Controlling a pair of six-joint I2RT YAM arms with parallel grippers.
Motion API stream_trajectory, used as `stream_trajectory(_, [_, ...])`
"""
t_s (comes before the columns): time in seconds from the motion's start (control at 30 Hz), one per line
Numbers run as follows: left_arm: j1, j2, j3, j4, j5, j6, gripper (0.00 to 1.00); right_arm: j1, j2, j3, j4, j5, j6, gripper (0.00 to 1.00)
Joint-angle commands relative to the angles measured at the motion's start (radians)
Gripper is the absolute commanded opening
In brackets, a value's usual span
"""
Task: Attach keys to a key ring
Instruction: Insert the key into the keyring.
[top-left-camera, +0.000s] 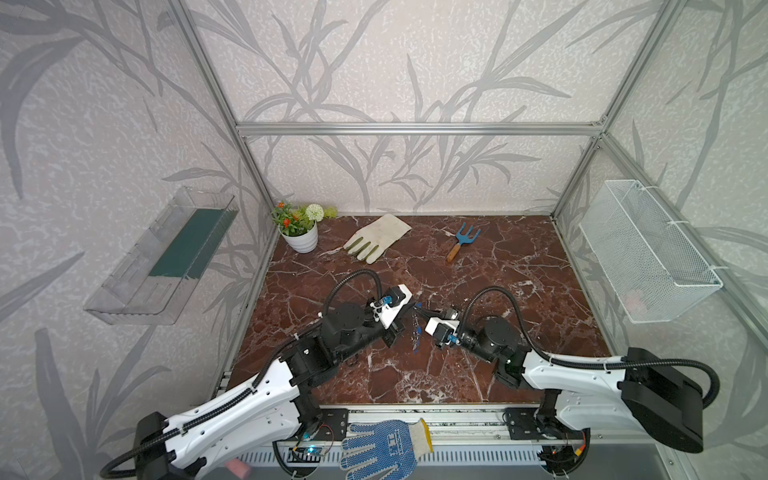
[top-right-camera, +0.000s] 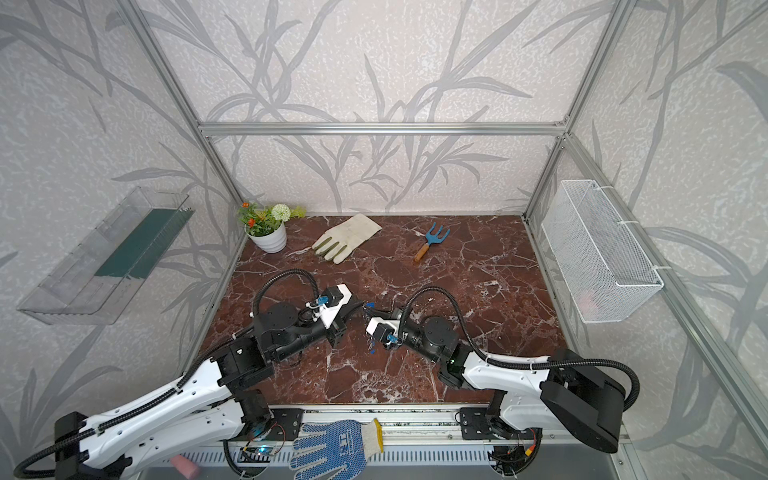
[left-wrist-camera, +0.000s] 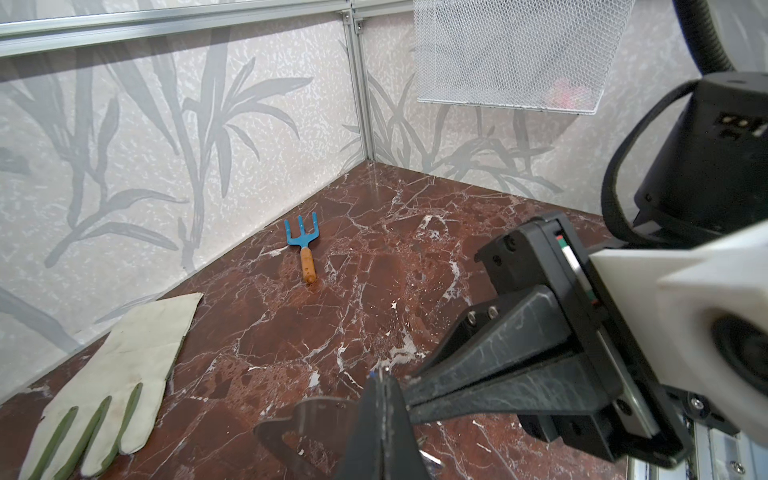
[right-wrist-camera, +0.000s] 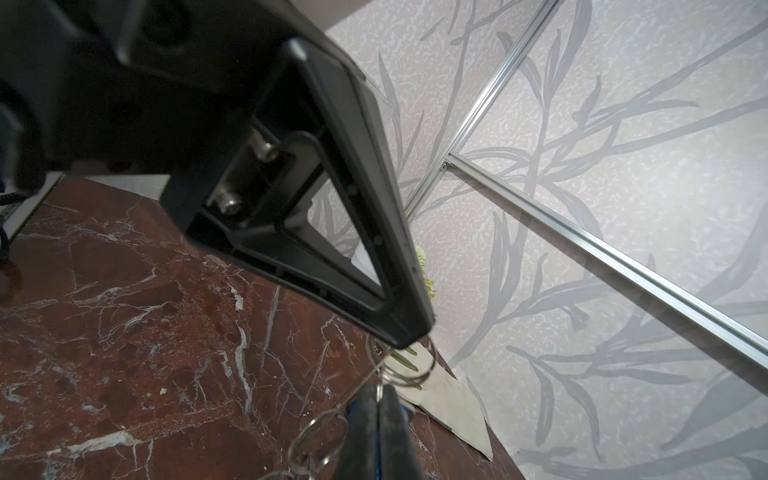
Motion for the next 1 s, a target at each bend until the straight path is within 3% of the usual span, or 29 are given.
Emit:
stream_trajectory(0.0, [0.004,0.015,-0.030,0.240,-0.030,-0.094,0.00,-0.015,-0.040,-0.041,0.048,0.027,0.001,0.00])
stream_trajectory(0.13, [0.004,0.056,-0.063,0.380,-0.057,-0.133,0.00,-0.085,-0.130,-0.076,0.036,0.044,0.001,0.00])
stream_trajectory(0.33, [0.006,0.123,-0.091,0.532,-0.050,-0.185,0.00,-0.201,-0.332,-0.006,-0.357,0.005,0.001,0.00])
stream_trajectory(0.67, [0.035,0.230,-0.082,0.714,0.004,-0.285,0.00,-0.213,-0.400,-0.023,-0.418,-0.109,0.001,0.00])
stream_trajectory(0.7, [0.035,0.236,-0.073,0.706,0.017,-0.284,0.00,-0.213,-0.398,-0.019,-0.423,-0.126,0.264,0.27])
stream_trajectory(0.73, [0.034,0.241,-0.065,0.697,0.025,-0.287,0.00,-0.210,-0.397,-0.011,-0.437,-0.146,0.508,0.37])
stream_trajectory(0.9, [0.035,0.244,-0.060,0.698,0.025,-0.305,0.00,-0.170,-0.388,0.019,-0.514,-0.123,0.407,0.39])
stream_trajectory(0.97, [0.035,0.244,-0.062,0.699,0.026,-0.304,0.00,-0.164,-0.387,0.018,-0.517,-0.112,0.407,0.45])
